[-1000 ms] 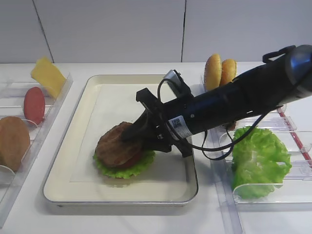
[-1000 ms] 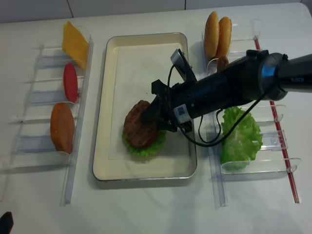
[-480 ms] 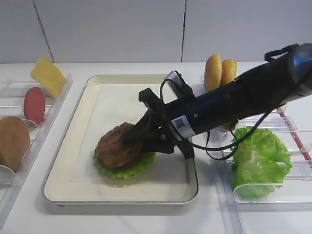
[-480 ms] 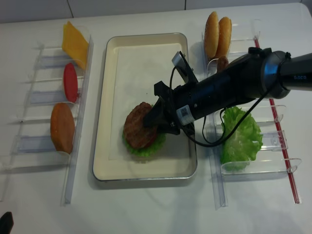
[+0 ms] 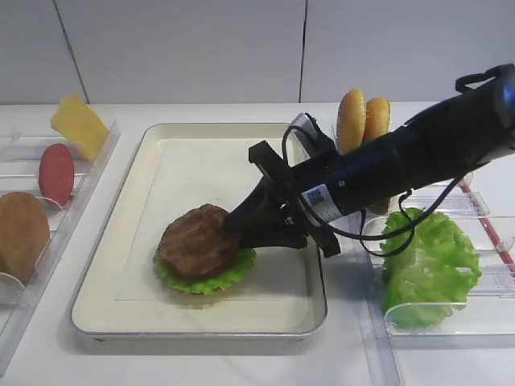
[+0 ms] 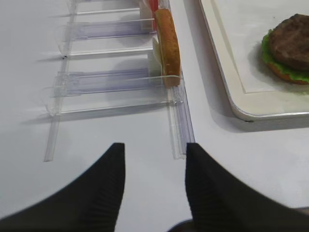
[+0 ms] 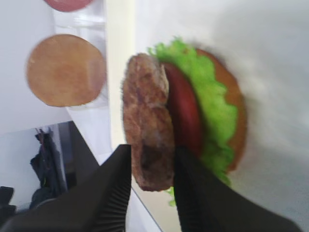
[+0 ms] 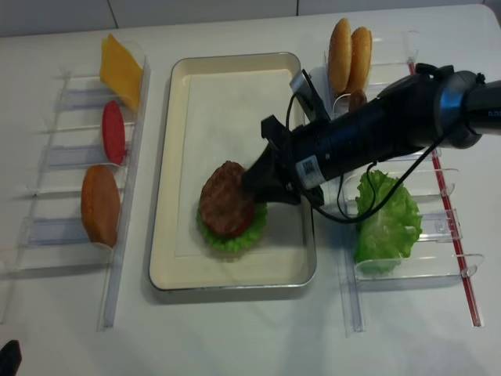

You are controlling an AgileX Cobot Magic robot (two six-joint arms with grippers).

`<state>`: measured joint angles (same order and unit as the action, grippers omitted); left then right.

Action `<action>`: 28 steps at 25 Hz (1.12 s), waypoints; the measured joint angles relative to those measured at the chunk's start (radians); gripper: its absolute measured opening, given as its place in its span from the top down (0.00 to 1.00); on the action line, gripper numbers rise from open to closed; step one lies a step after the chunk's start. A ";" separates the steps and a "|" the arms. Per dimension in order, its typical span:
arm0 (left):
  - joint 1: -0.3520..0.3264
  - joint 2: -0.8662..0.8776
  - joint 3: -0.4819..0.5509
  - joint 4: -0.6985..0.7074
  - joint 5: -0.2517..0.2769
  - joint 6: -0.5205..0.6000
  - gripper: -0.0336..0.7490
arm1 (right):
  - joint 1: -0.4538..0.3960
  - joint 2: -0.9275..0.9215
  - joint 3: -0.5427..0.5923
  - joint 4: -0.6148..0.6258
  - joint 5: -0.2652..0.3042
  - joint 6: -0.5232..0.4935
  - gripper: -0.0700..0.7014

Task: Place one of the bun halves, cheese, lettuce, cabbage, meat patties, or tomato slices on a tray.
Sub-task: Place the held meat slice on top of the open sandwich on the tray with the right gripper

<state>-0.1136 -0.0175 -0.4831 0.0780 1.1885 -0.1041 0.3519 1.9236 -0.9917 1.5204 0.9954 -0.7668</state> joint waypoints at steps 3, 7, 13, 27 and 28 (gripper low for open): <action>0.000 0.000 0.000 0.000 0.000 0.000 0.58 | -0.001 0.002 0.000 -0.031 -0.007 0.013 0.57; 0.000 0.000 0.000 0.000 0.000 0.000 0.58 | -0.004 0.002 0.000 -0.038 -0.007 0.025 0.57; 0.000 0.000 0.000 0.000 0.000 0.000 0.58 | -0.045 -0.027 0.000 -0.078 0.012 0.062 0.57; 0.000 0.000 0.000 0.000 0.000 0.000 0.58 | -0.049 -0.364 0.000 -0.479 0.015 0.360 0.57; 0.000 0.000 0.000 0.000 0.000 0.000 0.58 | -0.049 -0.408 0.000 -0.539 0.015 0.411 0.57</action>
<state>-0.1136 -0.0175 -0.4831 0.0780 1.1885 -0.1041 0.3025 1.5152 -0.9917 0.9815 1.0106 -0.3557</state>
